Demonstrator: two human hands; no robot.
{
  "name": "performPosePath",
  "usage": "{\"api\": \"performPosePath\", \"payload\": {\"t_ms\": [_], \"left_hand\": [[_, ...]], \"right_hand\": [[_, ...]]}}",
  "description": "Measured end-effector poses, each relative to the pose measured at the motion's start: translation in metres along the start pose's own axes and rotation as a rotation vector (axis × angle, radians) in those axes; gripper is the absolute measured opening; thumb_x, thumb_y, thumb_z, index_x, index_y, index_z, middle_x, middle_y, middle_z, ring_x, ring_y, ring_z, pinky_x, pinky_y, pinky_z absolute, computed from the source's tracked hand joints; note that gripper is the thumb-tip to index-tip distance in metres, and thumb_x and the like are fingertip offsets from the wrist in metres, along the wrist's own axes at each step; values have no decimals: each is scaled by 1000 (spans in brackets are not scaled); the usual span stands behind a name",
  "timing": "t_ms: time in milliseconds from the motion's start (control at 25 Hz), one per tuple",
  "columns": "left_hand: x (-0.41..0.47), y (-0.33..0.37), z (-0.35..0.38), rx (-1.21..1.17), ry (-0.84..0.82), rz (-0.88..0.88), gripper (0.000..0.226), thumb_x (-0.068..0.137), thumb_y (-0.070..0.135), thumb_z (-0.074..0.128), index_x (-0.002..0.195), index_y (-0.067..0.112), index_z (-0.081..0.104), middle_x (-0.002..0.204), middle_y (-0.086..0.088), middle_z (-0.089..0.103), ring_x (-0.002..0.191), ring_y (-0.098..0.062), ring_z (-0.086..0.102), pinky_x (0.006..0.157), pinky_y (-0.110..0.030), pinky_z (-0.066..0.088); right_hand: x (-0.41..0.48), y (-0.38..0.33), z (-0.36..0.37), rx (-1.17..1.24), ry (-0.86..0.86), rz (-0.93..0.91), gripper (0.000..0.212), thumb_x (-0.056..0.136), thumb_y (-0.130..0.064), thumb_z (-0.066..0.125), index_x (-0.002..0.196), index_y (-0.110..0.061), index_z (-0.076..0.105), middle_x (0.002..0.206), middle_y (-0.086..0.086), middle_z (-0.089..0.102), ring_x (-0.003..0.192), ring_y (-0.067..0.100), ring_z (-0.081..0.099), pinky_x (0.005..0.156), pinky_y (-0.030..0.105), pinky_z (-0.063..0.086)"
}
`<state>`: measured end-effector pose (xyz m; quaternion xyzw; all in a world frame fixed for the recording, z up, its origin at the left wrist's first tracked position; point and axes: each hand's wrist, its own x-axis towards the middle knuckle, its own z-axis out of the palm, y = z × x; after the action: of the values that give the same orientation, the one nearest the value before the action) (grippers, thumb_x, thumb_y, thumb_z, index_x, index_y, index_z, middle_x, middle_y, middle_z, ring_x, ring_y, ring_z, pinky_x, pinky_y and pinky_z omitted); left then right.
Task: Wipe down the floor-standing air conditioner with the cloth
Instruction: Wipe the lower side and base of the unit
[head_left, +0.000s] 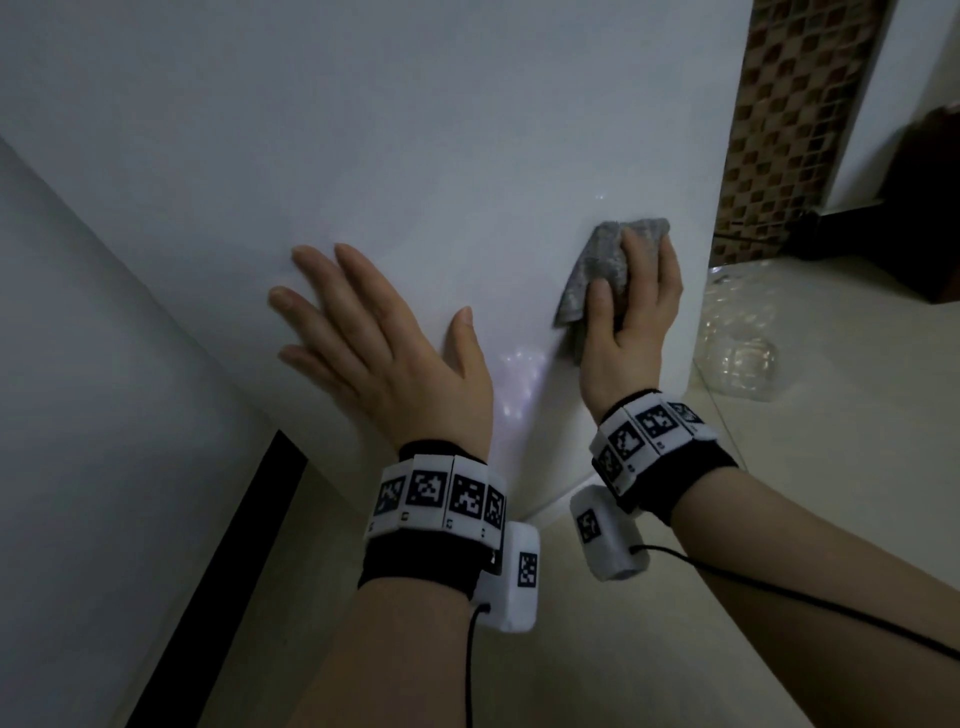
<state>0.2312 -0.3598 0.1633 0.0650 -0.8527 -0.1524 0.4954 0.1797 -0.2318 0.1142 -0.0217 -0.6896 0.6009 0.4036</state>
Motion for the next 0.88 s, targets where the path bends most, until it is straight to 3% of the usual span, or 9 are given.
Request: {"api": "performPosePath", "payload": {"t_ms": [80, 200, 280, 400, 560, 760, 880], "left_hand": [[0, 5, 2, 2, 3, -3, 92, 81, 41, 66, 147, -2, 18, 153, -27, 17, 140, -50, 12, 112, -60, 10], [-1, 12, 5, 0, 8, -23, 92, 81, 41, 66, 147, -2, 19, 153, -26, 18, 140, -50, 12, 112, -61, 11], [-2, 16, 6, -3, -3, -23, 92, 82, 41, 66, 148, -1, 18, 154, -25, 17, 140, -50, 10, 113, -61, 10], [-5, 21, 8, -13, -17, -20, 91, 82, 41, 66, 148, 0, 18, 154, -25, 17, 140, -50, 9, 113, -62, 9], [-5, 26, 9, -5, -21, -33, 91, 82, 41, 66, 148, 1, 19, 154, -25, 16, 141, -50, 9, 113, -62, 10], [-7, 34, 13, -16, -37, -26, 90, 81, 39, 66, 149, 3, 19, 154, -25, 15, 140, -50, 7, 112, -63, 9], [-7, 34, 14, -7, -49, -28, 89, 82, 38, 65, 150, 7, 17, 155, -25, 11, 141, -50, 4, 113, -63, 7]], "right_hand": [[-1, 7, -3, -7, -62, -101, 42, 93, -18, 47, 133, -28, 40, 151, 12, 17, 138, 17, 20, 116, 20, 15], [24, 11, -10, 23, 36, 60, 44, 92, -20, 45, 136, -17, 42, 149, 14, 22, 136, 16, 22, 110, 9, 12], [22, 9, -9, -5, 37, 67, 46, 92, -22, 44, 137, -17, 41, 150, 15, 21, 137, 20, 22, 112, 17, 14], [7, 17, -12, -49, -106, -131, 42, 93, -21, 47, 134, -27, 40, 151, 12, 17, 138, 16, 20, 116, 27, 17], [34, 17, -17, -17, 25, 61, 45, 92, -24, 44, 137, -19, 40, 150, 14, 22, 137, 18, 22, 112, 21, 14], [30, 25, -21, -43, -67, -82, 42, 94, -20, 47, 136, -23, 41, 151, 11, 20, 138, 16, 20, 114, 24, 15], [58, 23, -25, -1, 59, 117, 41, 96, -17, 45, 137, -15, 41, 149, 13, 25, 138, 20, 24, 116, 26, 17]]}}
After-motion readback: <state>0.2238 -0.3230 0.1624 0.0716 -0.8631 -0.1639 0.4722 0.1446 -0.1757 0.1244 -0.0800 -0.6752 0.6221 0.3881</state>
